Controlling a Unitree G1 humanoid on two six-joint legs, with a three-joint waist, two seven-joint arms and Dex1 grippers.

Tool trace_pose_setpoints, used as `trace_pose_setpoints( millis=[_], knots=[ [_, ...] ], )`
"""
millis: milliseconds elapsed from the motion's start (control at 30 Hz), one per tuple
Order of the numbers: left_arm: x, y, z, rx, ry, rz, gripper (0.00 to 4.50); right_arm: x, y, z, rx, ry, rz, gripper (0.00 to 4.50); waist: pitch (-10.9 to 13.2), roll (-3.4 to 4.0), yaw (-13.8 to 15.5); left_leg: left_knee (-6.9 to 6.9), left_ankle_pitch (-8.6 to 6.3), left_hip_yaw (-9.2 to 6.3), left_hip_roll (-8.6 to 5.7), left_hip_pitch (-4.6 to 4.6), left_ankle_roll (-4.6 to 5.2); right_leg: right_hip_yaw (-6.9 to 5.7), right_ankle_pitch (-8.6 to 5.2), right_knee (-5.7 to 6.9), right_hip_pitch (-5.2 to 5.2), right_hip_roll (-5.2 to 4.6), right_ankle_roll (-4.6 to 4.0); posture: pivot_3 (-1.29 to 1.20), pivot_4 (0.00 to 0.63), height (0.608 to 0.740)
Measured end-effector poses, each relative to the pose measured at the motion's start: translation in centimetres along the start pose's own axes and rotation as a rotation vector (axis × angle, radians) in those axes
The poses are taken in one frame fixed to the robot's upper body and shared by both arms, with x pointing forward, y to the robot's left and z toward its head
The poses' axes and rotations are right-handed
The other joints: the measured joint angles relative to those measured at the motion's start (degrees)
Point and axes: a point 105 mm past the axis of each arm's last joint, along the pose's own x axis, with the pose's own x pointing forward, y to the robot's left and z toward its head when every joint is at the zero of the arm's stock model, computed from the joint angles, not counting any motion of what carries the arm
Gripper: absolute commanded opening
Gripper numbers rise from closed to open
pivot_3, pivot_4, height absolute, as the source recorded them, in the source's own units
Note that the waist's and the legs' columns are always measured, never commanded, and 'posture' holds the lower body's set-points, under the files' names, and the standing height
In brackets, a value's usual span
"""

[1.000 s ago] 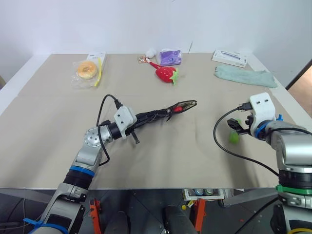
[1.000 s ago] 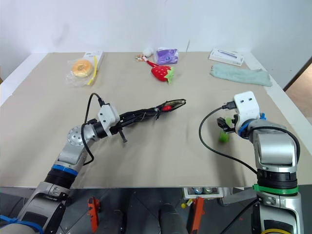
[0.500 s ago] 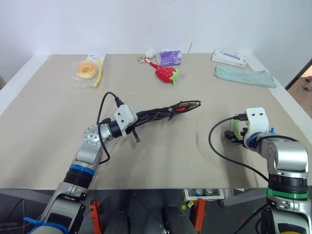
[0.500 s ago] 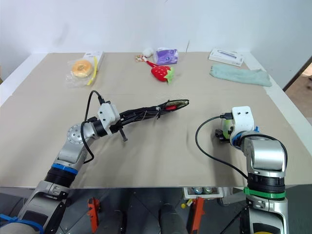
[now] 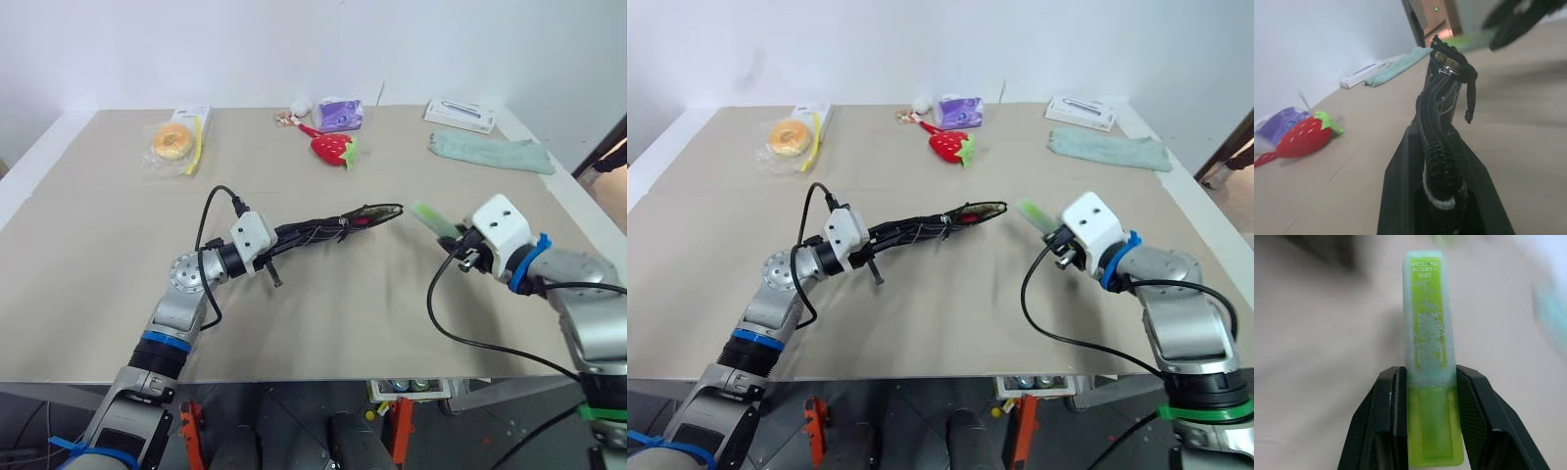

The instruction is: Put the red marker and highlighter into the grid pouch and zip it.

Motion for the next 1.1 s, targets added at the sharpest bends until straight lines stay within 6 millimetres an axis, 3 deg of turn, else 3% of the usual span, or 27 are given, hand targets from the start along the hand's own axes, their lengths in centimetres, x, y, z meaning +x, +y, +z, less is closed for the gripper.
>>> trace_pose_setpoints(
  millis=[233,433,600,767,1100],
  knots=[
    [0.1,-0.1,-0.1,0.000,0.003,-0.003,0.00,1.5,2.0,2.5,-0.178,-0.043,0.176,1.01,0.0,-0.03,0.3,0.06,0.06,0.00,-0.05,-0.02,-0.09,0.00,0.10,0.00,0.01,-0.04,-0.05,0.00,0.150,0.739],
    [0.1,-0.1,-0.1,0.003,0.005,-0.004,0.00,1.4,0.9,3.5,-0.228,-0.042,0.151,1.01,0.0,-0.03,0.6,0.03,0.06,-0.01,-0.05,-0.07,-0.08,-0.02,0.07,0.00,-0.04,-0.07,-0.08,0.00,0.150,0.739],
    [0.1,-0.1,-0.1,0.007,0.008,-0.006,0.00,0.8,0.2,2.8,-0.290,0.028,0.148,1.01,0.0,-0.03,0.8,0.01,0.05,-0.01,-0.08,-0.08,-0.08,-0.03,0.04,0.00,-0.04,-0.11,-0.08,0.00,0.150,0.739],
    [0.4,-0.5,0.0,0.013,0.003,-0.023,0.00,2.0,1.4,2.6,-0.394,0.060,0.225,1.01,0.0,-0.02,0.5,0.02,0.07,0.01,-0.07,-0.04,-0.09,-0.03,0.08,0.01,-0.05,-0.09,-0.10,0.00,0.150,0.739],
    [0.9,-0.8,0.3,0.016,-0.013,-0.054,0.00,4.9,2.4,6.0,-0.659,-0.019,0.331,1.01,0.0,-0.02,0.5,-0.01,0.07,-0.03,-0.05,-0.06,-0.09,-0.08,0.09,0.01,-0.09,-0.09,-0.14,0.00,0.150,0.739]
  ],
)
